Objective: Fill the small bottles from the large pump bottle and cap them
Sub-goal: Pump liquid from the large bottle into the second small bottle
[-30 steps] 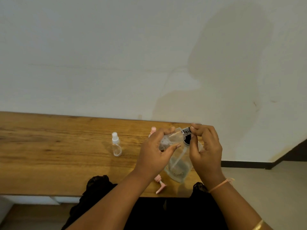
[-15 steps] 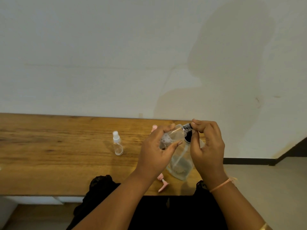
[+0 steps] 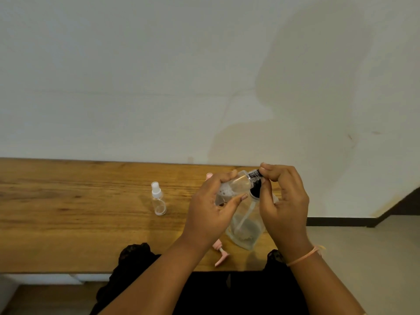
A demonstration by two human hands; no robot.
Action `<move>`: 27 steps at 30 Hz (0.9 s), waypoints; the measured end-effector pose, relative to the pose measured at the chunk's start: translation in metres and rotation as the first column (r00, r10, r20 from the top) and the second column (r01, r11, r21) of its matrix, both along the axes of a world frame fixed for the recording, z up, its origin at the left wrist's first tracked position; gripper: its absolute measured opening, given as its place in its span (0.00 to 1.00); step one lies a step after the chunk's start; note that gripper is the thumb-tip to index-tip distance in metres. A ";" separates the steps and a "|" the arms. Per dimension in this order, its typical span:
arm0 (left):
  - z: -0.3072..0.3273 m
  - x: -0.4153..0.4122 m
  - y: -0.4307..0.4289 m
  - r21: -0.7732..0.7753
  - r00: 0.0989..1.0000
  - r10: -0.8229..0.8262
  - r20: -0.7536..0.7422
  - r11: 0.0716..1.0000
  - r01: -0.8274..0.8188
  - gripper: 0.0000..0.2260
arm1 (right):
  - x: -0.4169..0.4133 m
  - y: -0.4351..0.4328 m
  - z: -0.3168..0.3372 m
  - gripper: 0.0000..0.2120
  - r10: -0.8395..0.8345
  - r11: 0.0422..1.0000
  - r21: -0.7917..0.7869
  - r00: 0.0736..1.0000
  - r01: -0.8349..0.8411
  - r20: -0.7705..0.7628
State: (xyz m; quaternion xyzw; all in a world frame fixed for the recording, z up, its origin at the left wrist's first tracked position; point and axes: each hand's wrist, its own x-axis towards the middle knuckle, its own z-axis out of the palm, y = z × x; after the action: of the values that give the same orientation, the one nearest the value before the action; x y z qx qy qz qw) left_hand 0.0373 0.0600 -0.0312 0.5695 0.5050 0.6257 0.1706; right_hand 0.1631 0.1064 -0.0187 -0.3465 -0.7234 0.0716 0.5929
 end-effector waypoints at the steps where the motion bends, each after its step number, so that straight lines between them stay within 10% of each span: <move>1: 0.000 0.000 0.001 -0.007 1.000 -0.003 0.003 1.000 0.003 0.19 | -0.001 0.001 -0.001 0.10 -0.007 1.000 0.001 1.000 0.007 -0.005; 27: -0.009 -0.001 0.000 -0.131 0.999 -0.047 0.008 0.990 0.048 0.16 | 0.005 0.007 -0.015 0.08 0.039 0.999 0.025 0.998 -0.040 0.047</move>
State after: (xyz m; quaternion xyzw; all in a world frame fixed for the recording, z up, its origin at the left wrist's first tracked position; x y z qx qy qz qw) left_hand 0.0368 0.0597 -0.0399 0.5674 0.5310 0.5882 0.2238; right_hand 0.1685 0.1132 -0.0338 -0.3258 -0.7445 0.0658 0.5790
